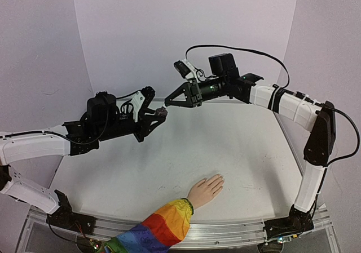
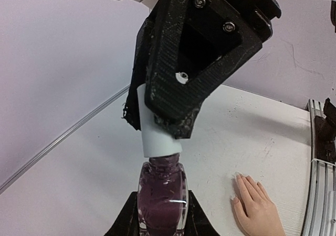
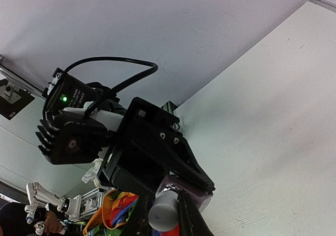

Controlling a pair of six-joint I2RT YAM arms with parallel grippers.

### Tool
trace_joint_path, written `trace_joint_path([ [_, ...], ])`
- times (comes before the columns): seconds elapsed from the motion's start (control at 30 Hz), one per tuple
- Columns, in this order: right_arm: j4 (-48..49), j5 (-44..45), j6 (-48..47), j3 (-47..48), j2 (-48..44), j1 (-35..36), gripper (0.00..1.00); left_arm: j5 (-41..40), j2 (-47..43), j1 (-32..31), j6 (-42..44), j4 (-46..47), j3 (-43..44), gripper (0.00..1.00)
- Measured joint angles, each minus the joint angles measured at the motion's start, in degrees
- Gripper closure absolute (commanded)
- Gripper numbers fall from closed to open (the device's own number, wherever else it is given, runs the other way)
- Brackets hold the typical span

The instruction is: Paint the nails

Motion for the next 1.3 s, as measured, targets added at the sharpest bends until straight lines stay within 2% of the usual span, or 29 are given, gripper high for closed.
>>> trace_joint_path([
  [0.43,-0.2,3.4,-0.7,0.0,-1.5,0.0,1.0,-1.1,0.9,0.0,0.0,-0.4,0.3,1.0],
  [1.3,-0.4,5.0,-1.3,-0.9,-2.5,-0.1,1.0,-1.5,1.9,0.0,0.0,-1.3,1.4,1.0],
])
